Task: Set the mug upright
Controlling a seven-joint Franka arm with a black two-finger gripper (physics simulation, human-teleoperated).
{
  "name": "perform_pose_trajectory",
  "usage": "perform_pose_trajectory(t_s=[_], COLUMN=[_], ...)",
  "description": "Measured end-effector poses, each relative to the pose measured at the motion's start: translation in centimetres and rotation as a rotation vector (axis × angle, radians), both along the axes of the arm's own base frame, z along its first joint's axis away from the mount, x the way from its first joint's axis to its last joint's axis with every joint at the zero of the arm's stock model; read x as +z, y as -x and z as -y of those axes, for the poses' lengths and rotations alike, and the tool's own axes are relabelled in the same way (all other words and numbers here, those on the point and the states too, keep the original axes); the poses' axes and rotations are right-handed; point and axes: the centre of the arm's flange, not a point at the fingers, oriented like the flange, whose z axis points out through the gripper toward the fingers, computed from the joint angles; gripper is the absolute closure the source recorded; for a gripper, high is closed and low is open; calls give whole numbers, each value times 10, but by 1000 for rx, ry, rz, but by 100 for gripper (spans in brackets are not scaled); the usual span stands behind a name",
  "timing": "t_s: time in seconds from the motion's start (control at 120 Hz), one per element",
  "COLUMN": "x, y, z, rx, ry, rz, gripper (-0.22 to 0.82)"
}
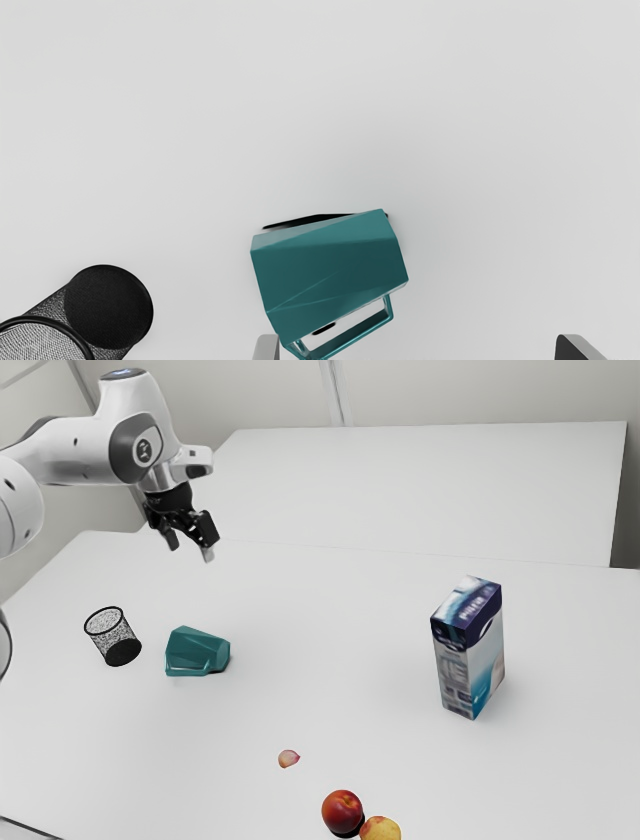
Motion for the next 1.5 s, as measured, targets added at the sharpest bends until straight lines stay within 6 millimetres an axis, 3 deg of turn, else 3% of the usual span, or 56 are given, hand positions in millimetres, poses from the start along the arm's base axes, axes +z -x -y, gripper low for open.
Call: perform_pose_trajectory(t_s=[0.075,0.225,0.525,0.733,0.9,1.167,1.325,1.5], x=[-6,-38,-122,-155,-181,-206,-209,-209], y=[4,25,24,28,32,36,38,37], z=[-11,-78,-130,-148,-151,-160,-163,-160], rx=[14,125,120,100,91,105,118,127], ry=[15,117,275,426,538,675,734,780], rz=[-10,-67,-248,-282,-291,-259,-234,-209], gripper=[0,0,0,0,0,1,9,26])
